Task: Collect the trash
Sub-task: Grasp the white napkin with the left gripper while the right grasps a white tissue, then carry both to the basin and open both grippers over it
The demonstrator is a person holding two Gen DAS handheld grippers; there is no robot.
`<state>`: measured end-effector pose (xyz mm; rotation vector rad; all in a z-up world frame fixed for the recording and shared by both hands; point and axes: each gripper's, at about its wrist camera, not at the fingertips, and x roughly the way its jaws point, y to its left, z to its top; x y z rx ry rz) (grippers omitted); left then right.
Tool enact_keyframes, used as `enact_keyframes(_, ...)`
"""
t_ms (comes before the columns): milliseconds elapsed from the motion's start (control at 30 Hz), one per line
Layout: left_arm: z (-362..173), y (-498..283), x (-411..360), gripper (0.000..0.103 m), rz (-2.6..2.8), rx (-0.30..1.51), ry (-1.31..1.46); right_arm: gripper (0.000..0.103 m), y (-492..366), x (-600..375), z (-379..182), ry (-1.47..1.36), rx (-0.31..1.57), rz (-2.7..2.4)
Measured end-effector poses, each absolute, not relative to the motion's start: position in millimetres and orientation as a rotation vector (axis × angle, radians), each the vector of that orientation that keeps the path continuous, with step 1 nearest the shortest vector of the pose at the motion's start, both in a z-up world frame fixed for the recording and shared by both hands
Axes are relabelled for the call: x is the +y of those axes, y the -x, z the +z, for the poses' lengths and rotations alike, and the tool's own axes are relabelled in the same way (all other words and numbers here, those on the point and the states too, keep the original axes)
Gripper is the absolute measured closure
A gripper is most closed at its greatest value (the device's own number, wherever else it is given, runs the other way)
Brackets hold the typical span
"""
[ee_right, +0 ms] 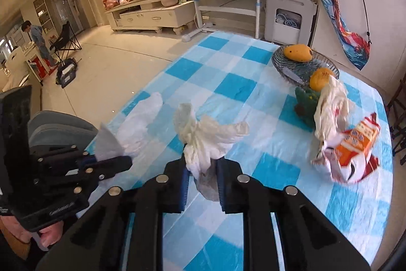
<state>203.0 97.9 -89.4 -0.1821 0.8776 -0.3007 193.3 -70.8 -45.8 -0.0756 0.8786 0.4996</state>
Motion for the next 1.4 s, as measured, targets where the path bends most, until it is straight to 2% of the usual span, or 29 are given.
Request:
enact_keyframes(433,-73,-114,91,0.094,-0.303,0.851,0.137,0.083,-88,-73,-39,-0.006,0.875,0.556)
enact_keyframes(767,-77,-58,80,0.094,-0.322,0.872,0.106,0.08,-30,-63,-69,0.008,0.936,0.588)
enact_keyframes(800,-80,-53,79,0.094,-0.327,0.882,0.102,0.079,-27,-63,-74,0.01,0.947,0.589)
enact_keyframes(867,-88,-42,74,0.094,-0.33,0.902,0.087,0.069,-19,-62,-86,0.016,0.966,0.59)
enact_keyframes(900,-92,-38,72,0.094,-0.332,0.914,0.081,0.059,-16,-63,-90,0.024,0.967,0.579)
enact_keyframes(1067,-118,-21,61,0.094,-0.359,1.008,0.025,0.049,-6,-81,-98,0.011,0.96,0.511)
enact_keyframes(1167,-125,-20,56,0.081,-0.383,1.052,0.009,0.042,-3,-97,-91,-0.018,0.91,0.454)
enact_keyframes(1233,-122,-19,56,0.059,-0.386,1.034,0.012,0.036,-2,-106,-89,-0.039,0.875,0.412)
enact_keyframes(1300,-116,-20,57,0.047,-0.373,0.993,0.02,0.035,-3,-110,-88,-0.054,0.854,0.384)
enact_keyframes(1400,-105,-28,62,0.036,-0.318,0.91,0.035,0.032,-5,-112,-89,-0.06,0.828,0.357)
